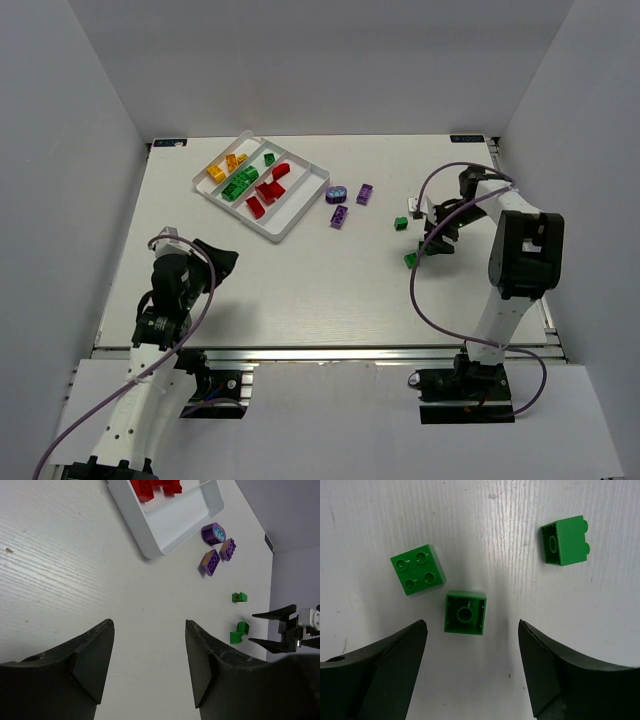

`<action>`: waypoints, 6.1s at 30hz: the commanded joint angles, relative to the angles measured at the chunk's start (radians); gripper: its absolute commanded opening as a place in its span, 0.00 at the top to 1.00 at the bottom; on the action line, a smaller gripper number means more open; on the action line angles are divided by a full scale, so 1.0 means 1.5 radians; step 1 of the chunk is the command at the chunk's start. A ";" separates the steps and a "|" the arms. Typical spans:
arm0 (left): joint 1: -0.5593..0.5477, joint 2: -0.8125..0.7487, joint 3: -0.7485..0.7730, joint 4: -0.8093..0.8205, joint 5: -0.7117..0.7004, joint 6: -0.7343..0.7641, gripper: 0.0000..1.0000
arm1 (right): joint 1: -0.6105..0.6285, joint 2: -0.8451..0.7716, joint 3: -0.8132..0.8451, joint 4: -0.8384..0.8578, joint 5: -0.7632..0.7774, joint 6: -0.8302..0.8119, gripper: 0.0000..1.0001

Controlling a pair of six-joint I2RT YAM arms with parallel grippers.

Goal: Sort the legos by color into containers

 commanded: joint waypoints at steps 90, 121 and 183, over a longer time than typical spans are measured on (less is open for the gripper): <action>-0.199 0.312 -0.066 0.885 0.307 -0.335 0.18 | 0.492 -0.273 -0.020 0.533 -0.316 0.751 0.93; -0.212 0.339 0.053 0.546 0.303 -0.184 0.44 | 0.546 -0.214 0.033 0.368 -0.124 0.591 0.89; -0.191 0.379 0.174 0.254 0.312 0.012 0.92 | 0.533 -0.242 -0.019 0.441 0.008 0.613 0.11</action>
